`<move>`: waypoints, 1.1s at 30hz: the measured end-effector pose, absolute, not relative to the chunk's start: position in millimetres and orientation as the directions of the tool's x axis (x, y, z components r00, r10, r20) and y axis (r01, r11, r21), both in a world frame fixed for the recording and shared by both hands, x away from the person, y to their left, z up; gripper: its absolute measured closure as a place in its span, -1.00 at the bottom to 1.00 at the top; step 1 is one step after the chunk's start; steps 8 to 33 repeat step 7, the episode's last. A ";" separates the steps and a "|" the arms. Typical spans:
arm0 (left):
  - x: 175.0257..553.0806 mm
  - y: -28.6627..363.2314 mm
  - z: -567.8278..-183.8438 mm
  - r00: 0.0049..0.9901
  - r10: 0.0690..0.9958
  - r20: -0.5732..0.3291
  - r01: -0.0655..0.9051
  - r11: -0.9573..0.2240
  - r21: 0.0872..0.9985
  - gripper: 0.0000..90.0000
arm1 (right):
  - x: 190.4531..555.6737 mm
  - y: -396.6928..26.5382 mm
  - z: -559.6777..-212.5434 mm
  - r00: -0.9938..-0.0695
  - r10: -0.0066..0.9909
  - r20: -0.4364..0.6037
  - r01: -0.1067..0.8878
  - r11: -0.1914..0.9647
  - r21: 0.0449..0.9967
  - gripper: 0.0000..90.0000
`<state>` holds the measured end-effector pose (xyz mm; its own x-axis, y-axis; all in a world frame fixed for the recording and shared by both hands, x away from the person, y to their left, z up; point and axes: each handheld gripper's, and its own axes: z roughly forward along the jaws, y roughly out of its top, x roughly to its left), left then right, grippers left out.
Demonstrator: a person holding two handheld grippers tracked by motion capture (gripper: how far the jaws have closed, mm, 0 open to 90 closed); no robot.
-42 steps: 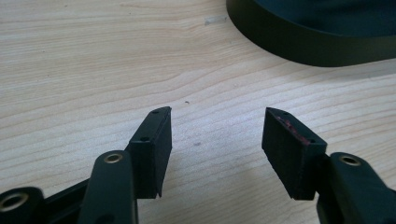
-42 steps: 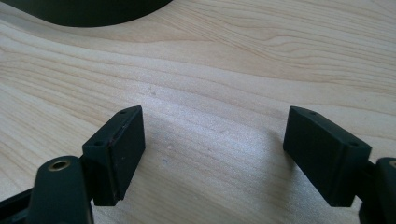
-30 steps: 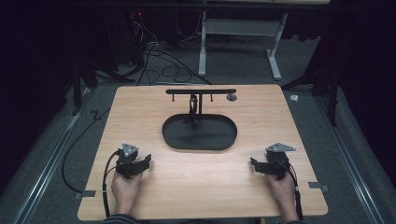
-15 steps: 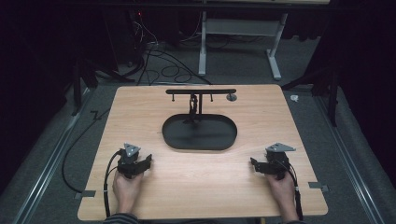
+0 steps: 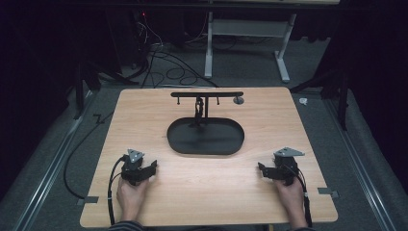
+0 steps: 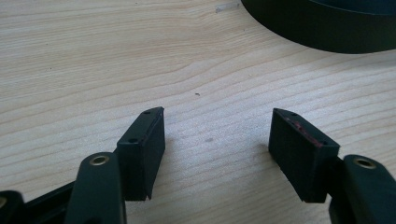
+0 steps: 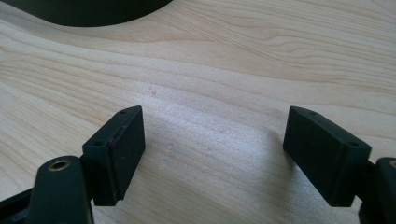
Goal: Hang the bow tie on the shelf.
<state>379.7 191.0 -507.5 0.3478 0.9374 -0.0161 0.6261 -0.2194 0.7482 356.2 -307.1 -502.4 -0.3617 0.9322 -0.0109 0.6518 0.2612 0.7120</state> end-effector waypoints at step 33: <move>379.7 191.1 -507.5 0.348 0.937 -0.017 0.626 -0.219 0.748 -0.19 | 356.2 -307.2 -502.5 -0.363 0.932 -0.012 0.651 0.263 0.712 -0.51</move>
